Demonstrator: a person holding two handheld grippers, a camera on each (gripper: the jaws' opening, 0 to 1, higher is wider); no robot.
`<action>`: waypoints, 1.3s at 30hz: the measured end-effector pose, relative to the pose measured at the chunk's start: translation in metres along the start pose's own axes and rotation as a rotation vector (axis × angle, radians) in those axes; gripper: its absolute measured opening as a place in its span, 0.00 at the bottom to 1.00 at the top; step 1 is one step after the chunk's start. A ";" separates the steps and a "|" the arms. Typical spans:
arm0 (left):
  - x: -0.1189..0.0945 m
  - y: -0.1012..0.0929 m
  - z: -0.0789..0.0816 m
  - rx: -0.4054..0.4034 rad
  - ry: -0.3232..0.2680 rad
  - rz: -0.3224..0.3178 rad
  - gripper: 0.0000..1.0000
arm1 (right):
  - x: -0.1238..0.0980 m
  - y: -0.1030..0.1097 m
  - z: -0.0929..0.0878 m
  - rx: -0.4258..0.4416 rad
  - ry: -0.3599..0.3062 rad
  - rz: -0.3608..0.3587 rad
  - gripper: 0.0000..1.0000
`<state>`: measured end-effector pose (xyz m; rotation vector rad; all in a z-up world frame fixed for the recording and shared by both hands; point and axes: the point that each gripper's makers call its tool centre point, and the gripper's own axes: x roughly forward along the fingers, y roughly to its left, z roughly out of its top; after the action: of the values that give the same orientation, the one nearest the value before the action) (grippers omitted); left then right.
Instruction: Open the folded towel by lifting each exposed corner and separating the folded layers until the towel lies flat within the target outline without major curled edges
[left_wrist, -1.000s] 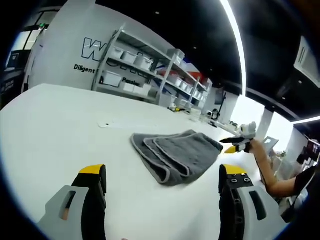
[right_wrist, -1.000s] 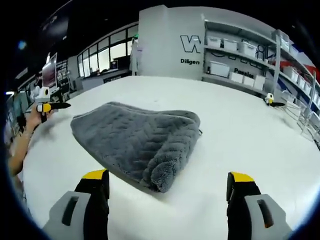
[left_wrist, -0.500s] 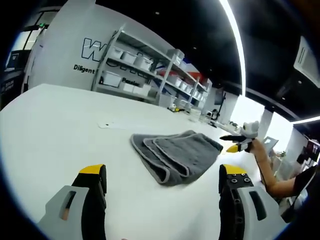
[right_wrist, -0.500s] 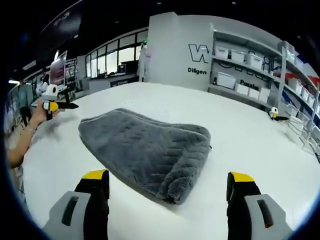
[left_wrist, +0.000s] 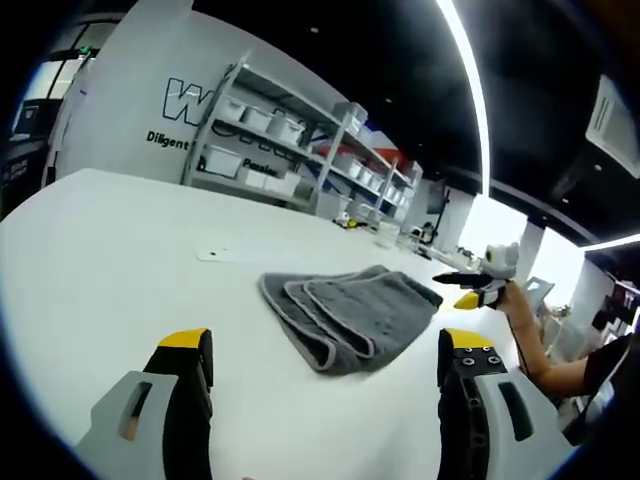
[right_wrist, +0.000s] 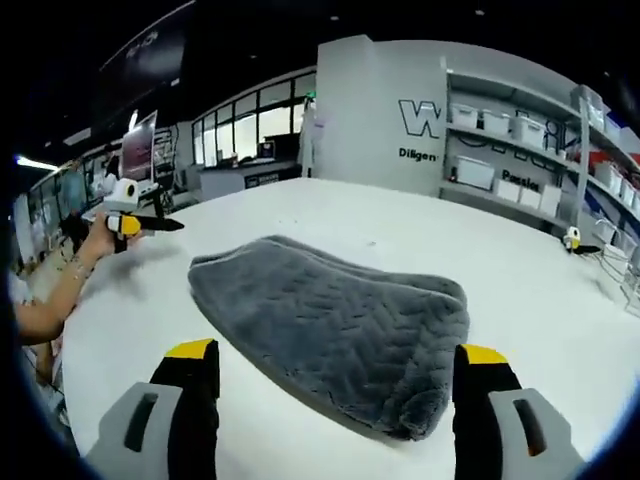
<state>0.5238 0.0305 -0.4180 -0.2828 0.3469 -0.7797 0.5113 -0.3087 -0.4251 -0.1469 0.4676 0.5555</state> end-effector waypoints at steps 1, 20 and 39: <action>-0.001 0.000 0.000 -0.001 -0.003 0.001 0.91 | 0.000 0.002 0.002 -0.003 0.003 0.005 0.98; -0.002 0.002 0.004 -0.007 -0.018 -0.001 0.91 | 0.020 0.050 0.050 -0.148 0.008 0.055 0.99; -0.004 -0.002 0.006 -0.004 -0.024 -0.008 0.91 | 0.063 0.115 0.062 -0.350 0.048 0.116 0.90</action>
<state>0.5220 0.0329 -0.4109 -0.2977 0.3248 -0.7824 0.5207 -0.1655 -0.4005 -0.4708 0.4237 0.7470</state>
